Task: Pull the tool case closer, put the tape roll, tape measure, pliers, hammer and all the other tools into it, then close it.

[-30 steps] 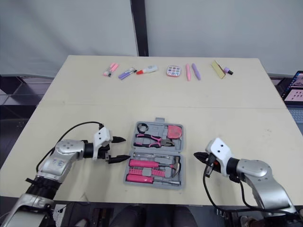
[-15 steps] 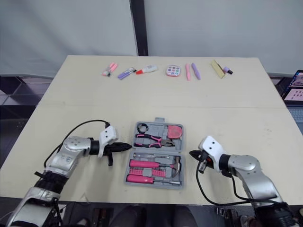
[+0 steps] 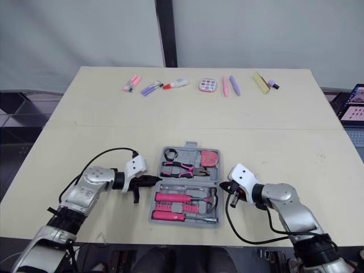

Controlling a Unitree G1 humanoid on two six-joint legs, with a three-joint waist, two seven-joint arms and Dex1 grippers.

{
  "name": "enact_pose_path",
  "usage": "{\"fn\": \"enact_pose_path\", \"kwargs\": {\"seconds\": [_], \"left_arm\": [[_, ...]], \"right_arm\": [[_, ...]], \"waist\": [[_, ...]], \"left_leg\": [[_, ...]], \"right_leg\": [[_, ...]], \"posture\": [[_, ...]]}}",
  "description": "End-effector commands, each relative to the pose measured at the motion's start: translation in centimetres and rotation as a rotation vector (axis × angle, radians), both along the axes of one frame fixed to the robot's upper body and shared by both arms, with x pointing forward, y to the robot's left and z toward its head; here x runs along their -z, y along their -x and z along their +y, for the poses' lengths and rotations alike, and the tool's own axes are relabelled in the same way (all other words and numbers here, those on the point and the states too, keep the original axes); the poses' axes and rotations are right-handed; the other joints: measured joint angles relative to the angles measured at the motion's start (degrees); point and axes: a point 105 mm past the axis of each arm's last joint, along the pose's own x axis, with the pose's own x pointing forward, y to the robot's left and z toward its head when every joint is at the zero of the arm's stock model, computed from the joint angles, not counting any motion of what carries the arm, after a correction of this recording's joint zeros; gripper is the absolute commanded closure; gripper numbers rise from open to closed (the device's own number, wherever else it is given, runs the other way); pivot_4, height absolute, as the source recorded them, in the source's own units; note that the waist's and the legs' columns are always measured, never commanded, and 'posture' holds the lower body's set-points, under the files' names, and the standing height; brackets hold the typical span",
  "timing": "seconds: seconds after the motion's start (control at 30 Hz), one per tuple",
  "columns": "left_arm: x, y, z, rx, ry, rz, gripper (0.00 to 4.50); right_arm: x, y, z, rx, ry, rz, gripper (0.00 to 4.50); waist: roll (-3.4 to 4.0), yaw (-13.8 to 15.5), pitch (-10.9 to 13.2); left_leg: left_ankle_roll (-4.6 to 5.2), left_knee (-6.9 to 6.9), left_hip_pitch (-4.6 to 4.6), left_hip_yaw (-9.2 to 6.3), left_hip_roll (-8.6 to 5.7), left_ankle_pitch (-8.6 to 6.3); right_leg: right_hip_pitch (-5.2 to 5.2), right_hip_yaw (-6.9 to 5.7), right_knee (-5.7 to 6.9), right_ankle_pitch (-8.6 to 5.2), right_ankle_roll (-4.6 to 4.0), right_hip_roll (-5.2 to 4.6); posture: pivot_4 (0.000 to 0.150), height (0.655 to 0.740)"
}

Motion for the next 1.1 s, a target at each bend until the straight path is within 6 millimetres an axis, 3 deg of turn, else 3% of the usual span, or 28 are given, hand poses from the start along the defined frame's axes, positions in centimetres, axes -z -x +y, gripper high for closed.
{"fn": "enact_pose_path", "kwargs": {"seconds": [0.03, 1.1], "left_arm": [[0.0, 0.6, -0.7, 0.029, -0.001, -0.002, 4.47], [1.0, 3.9, -1.0, 0.046, 0.001, 0.056, 4.47]], "right_arm": [[-0.4, -0.3, 0.7, -0.026, -0.003, -0.026, 4.50], [0.0, 2.4, 1.6, -0.095, -0.007, 0.034, 4.50]], "waist": [[0.00, 0.0, 0.0], [0.01, 0.0, 0.0]], "left_leg": [[0.00, 0.01, 0.00, -0.02, 0.00, 0.00], [0.00, -0.03, 0.00, -0.02, 0.00, 0.00]], "right_leg": [[0.00, 0.00, 0.00, 0.00, 0.00, 0.00], [0.02, 0.01, -0.06, 0.00, 0.00, 0.00]], "posture": [[0.150, 0.7336], [0.150, 0.7336]]}}
